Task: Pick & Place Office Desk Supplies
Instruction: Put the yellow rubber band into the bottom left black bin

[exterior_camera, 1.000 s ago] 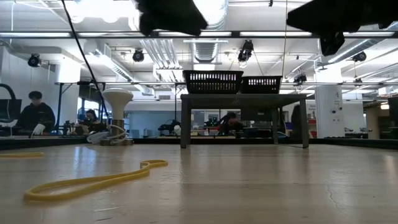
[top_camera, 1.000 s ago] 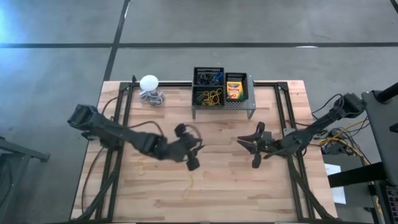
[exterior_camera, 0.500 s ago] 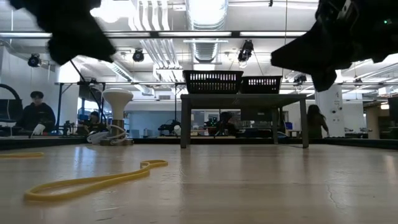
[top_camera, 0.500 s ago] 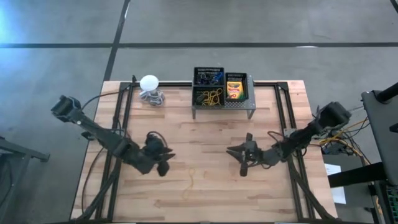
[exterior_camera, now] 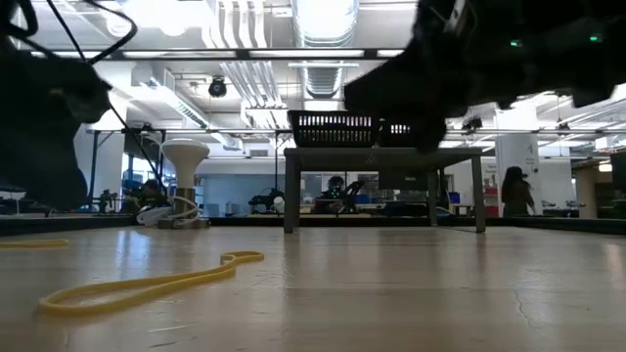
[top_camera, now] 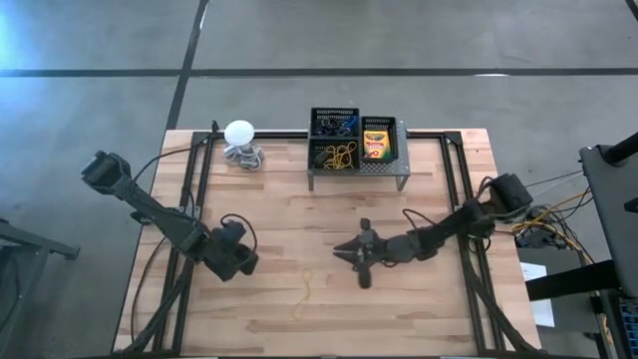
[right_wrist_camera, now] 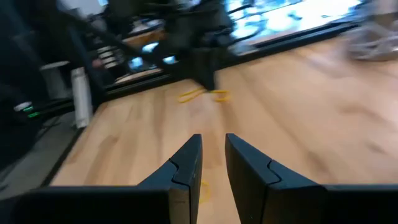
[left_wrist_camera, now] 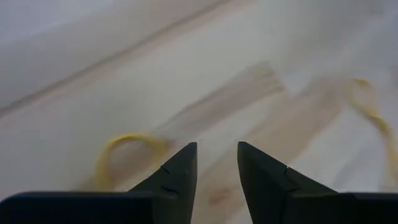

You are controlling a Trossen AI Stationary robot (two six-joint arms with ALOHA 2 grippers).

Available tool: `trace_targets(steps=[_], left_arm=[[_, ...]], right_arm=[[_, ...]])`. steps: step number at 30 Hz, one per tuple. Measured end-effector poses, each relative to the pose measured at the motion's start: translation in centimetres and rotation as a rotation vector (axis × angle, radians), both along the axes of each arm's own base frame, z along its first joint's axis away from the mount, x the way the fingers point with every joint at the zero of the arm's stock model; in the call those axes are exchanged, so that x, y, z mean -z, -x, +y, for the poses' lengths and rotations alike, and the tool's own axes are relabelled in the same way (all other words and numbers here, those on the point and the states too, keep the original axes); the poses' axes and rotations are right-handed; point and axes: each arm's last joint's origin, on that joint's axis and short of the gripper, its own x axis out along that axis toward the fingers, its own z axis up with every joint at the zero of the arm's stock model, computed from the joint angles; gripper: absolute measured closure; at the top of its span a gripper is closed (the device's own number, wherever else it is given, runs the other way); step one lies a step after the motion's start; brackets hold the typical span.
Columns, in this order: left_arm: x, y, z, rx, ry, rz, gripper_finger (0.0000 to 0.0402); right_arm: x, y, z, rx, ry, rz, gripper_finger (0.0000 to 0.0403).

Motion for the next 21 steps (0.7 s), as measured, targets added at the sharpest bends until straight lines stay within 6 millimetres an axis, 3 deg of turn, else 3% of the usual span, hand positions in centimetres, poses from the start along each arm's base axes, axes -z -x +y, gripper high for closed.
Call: trace_targets(steps=[8, 15, 21], left_arm=[[0.5, 1.1, 0.7, 0.001, -0.049, 0.125, 0.0282], [1.0, 1.7, 1.1, 0.084, -0.116, 0.2, 0.0282], [2.4, 2.5, 1.3, 0.118, -0.04, 0.272, 0.0282]], right_arm=[[0.1, -2.6, -0.4, -0.173, -0.02, 0.059, 0.0335], [0.1, -2.7, -0.5, -0.169, -0.03, 0.083, 0.0335], [0.1, -2.6, -0.6, -0.168, -0.03, 0.084, 0.0335]])
